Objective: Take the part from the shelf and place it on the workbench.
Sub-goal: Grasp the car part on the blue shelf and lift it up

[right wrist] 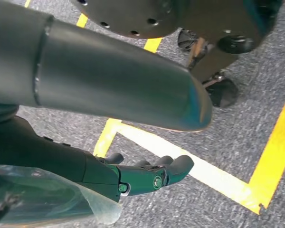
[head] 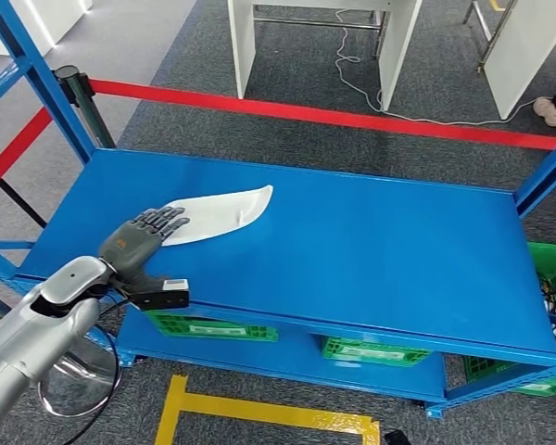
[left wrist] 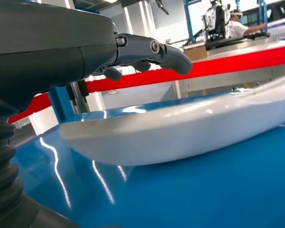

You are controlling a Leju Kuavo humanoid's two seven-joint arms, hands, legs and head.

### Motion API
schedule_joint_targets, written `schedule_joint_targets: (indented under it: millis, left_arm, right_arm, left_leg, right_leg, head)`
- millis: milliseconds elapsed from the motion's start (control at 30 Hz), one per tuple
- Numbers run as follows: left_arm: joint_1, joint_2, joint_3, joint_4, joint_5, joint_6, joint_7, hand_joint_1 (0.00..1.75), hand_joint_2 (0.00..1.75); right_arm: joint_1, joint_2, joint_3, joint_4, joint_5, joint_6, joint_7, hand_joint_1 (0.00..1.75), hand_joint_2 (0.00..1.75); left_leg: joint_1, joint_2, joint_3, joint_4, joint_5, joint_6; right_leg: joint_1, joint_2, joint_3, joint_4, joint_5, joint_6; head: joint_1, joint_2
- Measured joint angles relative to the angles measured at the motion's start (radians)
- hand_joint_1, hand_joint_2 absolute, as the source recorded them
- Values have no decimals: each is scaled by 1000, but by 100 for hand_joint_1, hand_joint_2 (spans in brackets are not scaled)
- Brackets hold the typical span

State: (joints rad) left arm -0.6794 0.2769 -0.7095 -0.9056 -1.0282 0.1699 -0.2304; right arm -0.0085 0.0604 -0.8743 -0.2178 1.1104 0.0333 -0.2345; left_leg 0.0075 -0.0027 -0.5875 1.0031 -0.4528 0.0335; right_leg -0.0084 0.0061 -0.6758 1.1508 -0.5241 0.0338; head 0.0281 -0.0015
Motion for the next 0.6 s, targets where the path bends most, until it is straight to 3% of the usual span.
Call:
schedule_joint_targets:
  millis: [67, 100, 133, 167, 267, 333, 367, 467, 533, 600]
  left_arm:
    - [10, 1, 0, 24, -1, 1, -2, 0, 175]
    - [13, 1, 0, 32, -1, 1, -4, 0, 175]
    - [13, 2, 2, 37, -1, 2, -5, 0, 175]
    - [12, 2, 2, 39, -1, 2, -6, 0, 175]
    - [15, 6, 2, 47, -3, 3, -6, 0, 175]
    - [21, 7, 2, 53, -6, 2, -6, 0, 175]
    - [22, 7, 2, 55, -6, 2, -6, 0, 175]
    - [21, 8, 3, 57, -6, 3, -6, 0, 175]
    - [18, 9, 4, 58, -6, 5, -6, 0, 175]
    - [16, 9, 5, 58, -7, 8, -6, 0, 175]
  right_arm:
    - [1, 0, -2, 1, 1, 0, -10, 0, 0]
    - [1, 0, -3, 1, 2, 0, -15, 0, 0]
    - [1, 0, -4, 1, 3, 0, -19, 0, 0]
    - [1, 0, -4, 1, 4, 0, -20, 0, 0]
    - [1, 0, -4, 1, 8, 0, -20, 0, 0]
    - [1, 0, -5, 1, 10, -1, -21, 0, 0]
    - [1, 0, -5, 1, 11, -1, -21, 0, 0]
    - [1, 0, -5, 1, 11, 0, -21, 0, 0]
    - [0, 1, -5, 1, 11, 0, -22, 0, 0]
    - [1, 1, -5, 1, 13, 0, -25, 0, 0]
  left_leg:
    - [0, -3, -2, 10, -7, -16]
    - [1, -4, -4, 16, -13, -26]
    - [0, -4, -8, 28, -23, -36]
    - [1, -4, -16, 52, -40, -40]
    - [3, -3, -93, 224, -125, -50]
    - [3, -3, -128, 296, -138, -49]
    - [3, -3, -120, 276, -116, -46]
    - [-3, -3, -37, 95, -24, -28]
    - [-8, -2, -9, 30, -12, -20]
    - [-8, -2, -6, 20, -13, -16]
  right_leg:
    - [-7, 1, 7, -13, 17, -1]
    - [-10, 1, 41, -82, 50, -8]
    - [-11, 2, 63, -120, 58, -18]
    - [-13, 2, 65, -122, 59, -25]
    - [-12, 2, 67, -124, 58, -36]
    - [-10, 2, 68, -123, 57, -37]
    - [-9, 2, 69, -123, 57, -38]
    - [-6, 3, 72, -123, 55, -35]
    - [-4, 2, 69, -123, 56, -28]
    - [-4, 1, 67, -125, 57, -17]
  head:
    - [0, 0]
    - [1, 0]
    - [-1, 0]
    - [-2, 0]
    - [-6, 0]
    - [-6, 0]
    - [-6, 0]
    - [-6, 0]
    - [-5, 0]
    - [-5, 0]
